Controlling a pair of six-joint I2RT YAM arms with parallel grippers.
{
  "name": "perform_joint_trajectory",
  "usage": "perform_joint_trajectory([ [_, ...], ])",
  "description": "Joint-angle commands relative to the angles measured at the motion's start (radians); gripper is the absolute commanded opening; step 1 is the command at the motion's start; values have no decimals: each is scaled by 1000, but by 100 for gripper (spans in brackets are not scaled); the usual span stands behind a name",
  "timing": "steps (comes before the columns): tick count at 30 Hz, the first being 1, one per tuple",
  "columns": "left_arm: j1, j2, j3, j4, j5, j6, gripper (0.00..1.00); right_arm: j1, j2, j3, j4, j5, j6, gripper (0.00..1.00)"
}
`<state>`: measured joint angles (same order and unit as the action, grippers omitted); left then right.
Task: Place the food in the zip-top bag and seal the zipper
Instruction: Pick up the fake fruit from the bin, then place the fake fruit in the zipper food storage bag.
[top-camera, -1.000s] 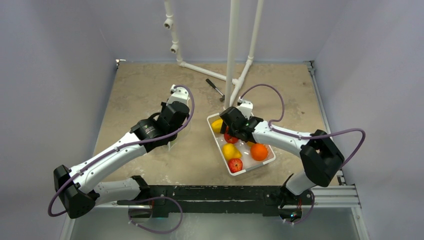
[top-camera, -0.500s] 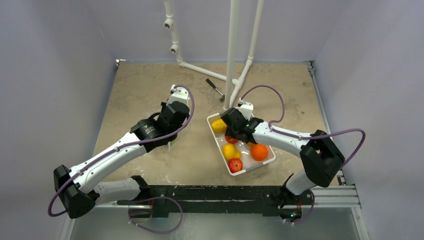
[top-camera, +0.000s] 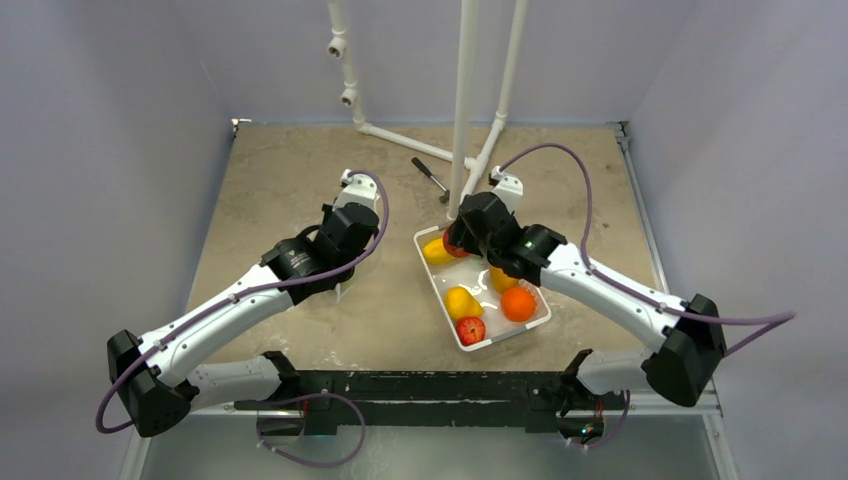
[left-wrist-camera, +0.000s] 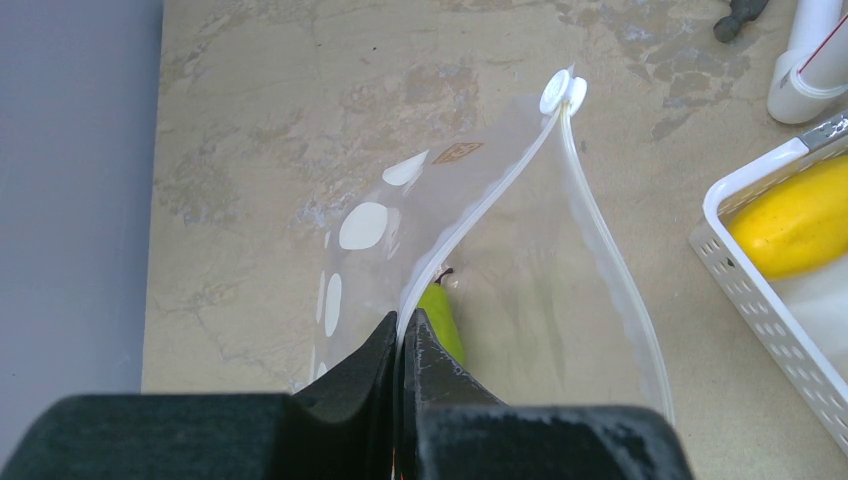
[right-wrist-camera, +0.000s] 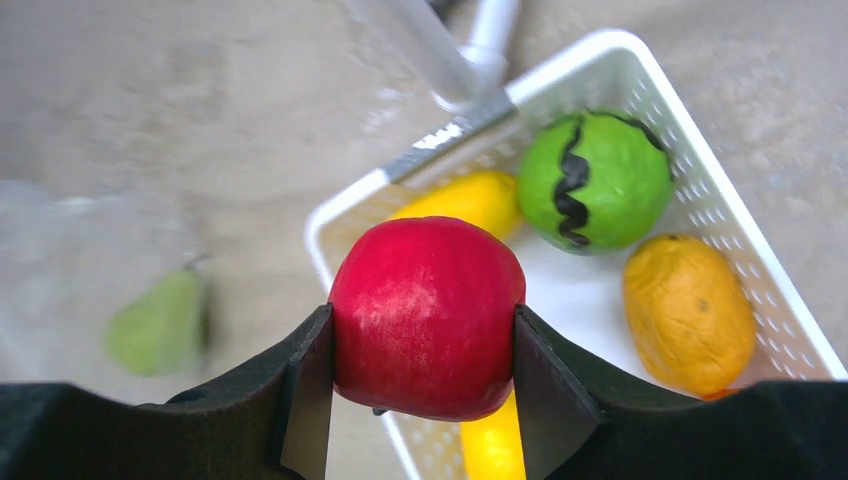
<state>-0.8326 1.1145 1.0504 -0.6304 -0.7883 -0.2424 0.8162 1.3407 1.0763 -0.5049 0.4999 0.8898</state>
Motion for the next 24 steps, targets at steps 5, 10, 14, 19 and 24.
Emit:
perform_joint_trajectory([
  [5, -3, -10, 0, 19, -9, 3, 0, 78, -79, 114, 129, -104, -105, 22],
  [10, -3, -14, 0, 20, -9, 2, 0, 157, -46, 161, 195, -143, -112, 22],
  [14, -3, -18, 0, 20, -9, 1, 0, 195, -25, 180, 269, -188, -118, 22],
  [19, -4, -20, 2, 18, -6, 2, 0, 211, 22, 214, 314, -214, -129, 22],
  [24, -3, -26, 0, 20, -5, 1, 0, 222, 70, 237, 362, -236, -140, 22],
])
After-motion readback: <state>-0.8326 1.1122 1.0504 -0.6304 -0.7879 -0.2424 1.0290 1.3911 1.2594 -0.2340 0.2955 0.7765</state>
